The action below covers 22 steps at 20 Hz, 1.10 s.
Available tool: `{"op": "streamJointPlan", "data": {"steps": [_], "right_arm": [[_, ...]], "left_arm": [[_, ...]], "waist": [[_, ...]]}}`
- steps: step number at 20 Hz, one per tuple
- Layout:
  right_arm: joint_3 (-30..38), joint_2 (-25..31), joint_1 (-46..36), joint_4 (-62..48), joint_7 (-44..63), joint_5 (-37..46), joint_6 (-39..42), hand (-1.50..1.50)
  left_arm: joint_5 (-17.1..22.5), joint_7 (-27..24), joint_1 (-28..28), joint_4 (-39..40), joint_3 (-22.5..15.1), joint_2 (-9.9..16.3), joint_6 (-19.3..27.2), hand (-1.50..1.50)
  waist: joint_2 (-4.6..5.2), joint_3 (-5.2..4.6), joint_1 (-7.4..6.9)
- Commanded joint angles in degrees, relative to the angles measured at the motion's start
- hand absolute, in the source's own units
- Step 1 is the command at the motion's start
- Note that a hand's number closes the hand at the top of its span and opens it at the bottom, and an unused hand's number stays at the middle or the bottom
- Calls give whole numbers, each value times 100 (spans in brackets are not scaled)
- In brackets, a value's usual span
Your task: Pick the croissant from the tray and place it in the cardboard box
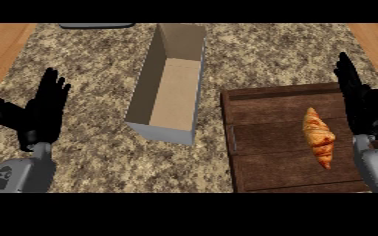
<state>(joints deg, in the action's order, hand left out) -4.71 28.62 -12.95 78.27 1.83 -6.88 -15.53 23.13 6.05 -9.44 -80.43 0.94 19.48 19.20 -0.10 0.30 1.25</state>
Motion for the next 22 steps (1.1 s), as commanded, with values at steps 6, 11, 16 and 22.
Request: {"op": "streamJointPlan", "data": {"steps": [6,11,16,22], "right_arm": [[-636,767,167,498,-15,-549,2341,-150],[-1368,2213,817,65,-1946,1588,2369,-150],[-378,2354,841,-1098,-4042,322,3533,-150],[-668,2852,106,-1438,-4396,1913,3085,-150]], "left_arm": [[-1822,-328,308,414,-480,1649,-94,0],[-1904,-434,558,516,-696,1388,-77,0],[-2074,-470,394,673,-752,1284,-58,0],[-2130,-383,453,544,-753,1170,-100,0]], "waist": [[13,-11,-138],[36,-11,-94],[44,-14,-119],[32,-25,-222]]}}
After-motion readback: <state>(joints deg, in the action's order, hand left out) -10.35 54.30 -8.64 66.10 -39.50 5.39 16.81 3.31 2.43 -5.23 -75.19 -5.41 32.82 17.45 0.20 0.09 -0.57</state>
